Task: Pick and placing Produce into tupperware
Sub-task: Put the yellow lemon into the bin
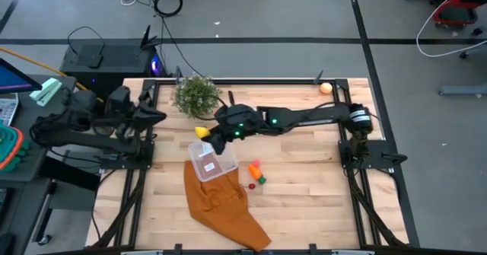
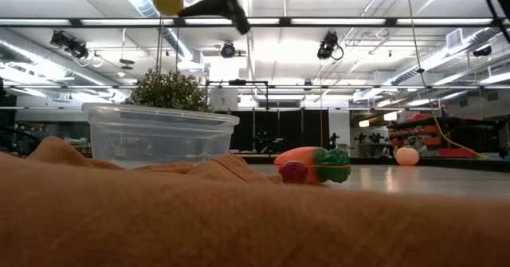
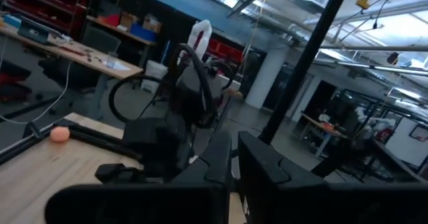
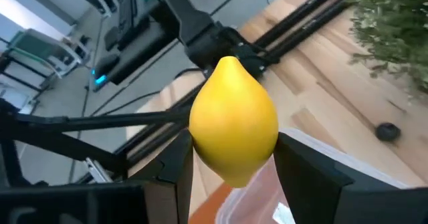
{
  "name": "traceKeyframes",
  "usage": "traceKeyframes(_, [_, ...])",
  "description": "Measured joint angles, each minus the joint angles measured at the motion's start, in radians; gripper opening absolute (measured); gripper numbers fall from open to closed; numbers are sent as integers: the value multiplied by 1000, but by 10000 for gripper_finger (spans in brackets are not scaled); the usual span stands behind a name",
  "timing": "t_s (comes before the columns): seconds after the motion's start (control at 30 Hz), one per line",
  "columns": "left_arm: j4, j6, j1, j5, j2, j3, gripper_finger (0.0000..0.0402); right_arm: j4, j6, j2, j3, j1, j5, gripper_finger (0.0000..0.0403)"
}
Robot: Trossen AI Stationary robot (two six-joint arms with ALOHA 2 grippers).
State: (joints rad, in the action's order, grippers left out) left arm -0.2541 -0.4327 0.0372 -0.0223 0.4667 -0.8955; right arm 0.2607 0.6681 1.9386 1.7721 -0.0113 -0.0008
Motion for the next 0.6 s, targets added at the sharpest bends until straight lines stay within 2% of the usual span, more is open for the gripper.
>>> traceKeyframes(0.27, [-44, 0, 0, 0, -49, 1, 25, 54, -55, 157, 199, 9, -21, 146])
traceKeyframes(0.6, [-48, 4, 0, 1, -134, 0, 36, 57, -64, 252, 259, 23, -76, 146])
